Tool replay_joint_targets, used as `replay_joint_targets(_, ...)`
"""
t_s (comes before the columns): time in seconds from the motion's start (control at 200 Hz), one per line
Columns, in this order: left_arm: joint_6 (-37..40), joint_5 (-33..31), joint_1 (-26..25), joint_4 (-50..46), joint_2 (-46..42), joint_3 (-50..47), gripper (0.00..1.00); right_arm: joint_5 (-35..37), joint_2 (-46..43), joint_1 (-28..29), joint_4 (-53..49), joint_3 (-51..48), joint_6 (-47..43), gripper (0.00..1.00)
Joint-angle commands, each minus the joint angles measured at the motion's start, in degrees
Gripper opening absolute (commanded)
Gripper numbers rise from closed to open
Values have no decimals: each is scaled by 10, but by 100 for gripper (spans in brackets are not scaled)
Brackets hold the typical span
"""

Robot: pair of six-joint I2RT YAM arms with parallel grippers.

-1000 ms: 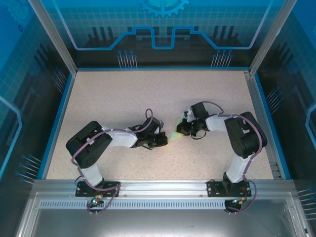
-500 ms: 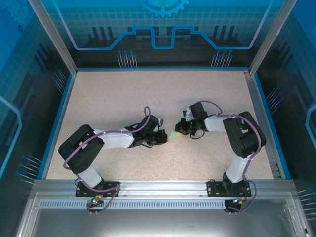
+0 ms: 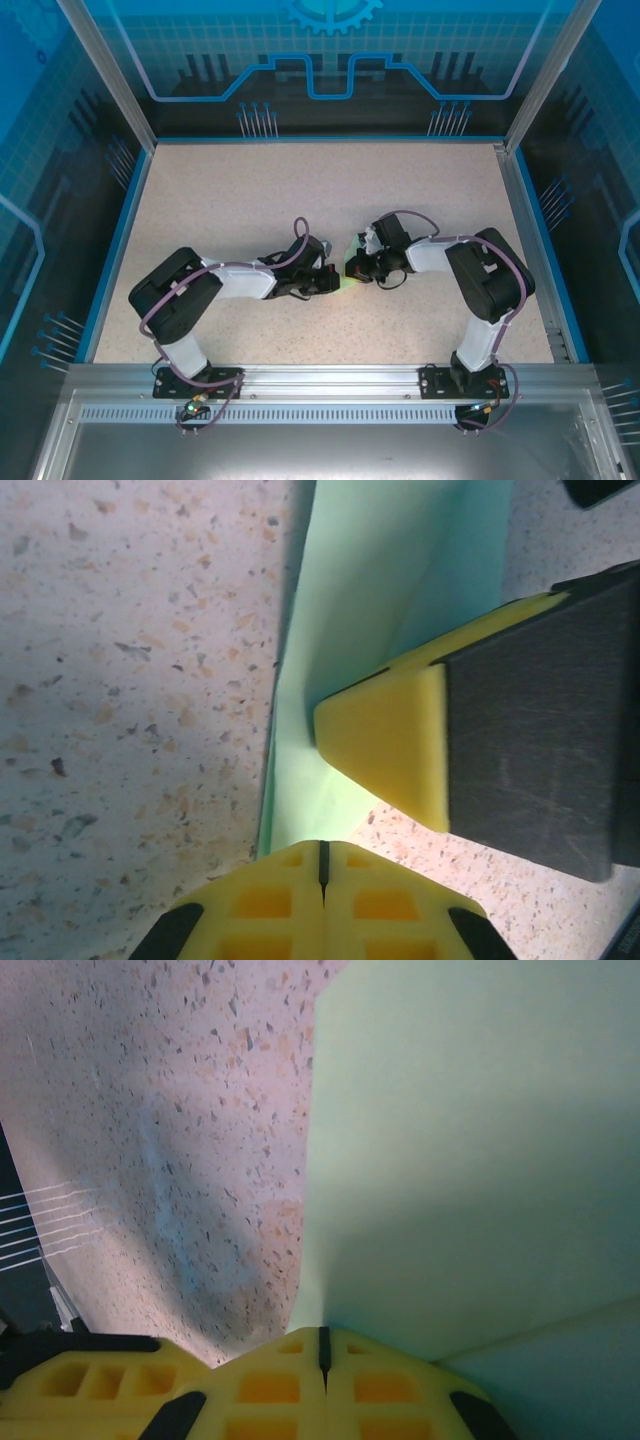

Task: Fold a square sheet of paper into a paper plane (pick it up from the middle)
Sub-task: Fourth fold the wing at the center of the table.

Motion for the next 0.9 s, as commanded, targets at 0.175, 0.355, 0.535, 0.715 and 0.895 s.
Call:
replay_joint_targets(0.175, 5, 4, -3, 4, 20, 13, 0, -15, 4, 12, -31, -10, 5, 0)
replay_joint_targets(0.355, 15, -5, -3, 12, 11, 15, 0, -19, 4, 13, -34, -9, 2, 0)
replay_joint_targets(0.535, 15, -9, -3, 10, 29, 24, 0, -22, 5, 13, -37, -6, -3, 0)
replay_joint_targets(0.715, 10, -19, -3, -34, 34, 23, 0, -9, 5, 7, -55, 5, -19, 0)
replay_joint_targets(0.895, 8, -12, -3, -96, 39, 13, 0, 21, 12, -17, -80, 19, -50, 0)
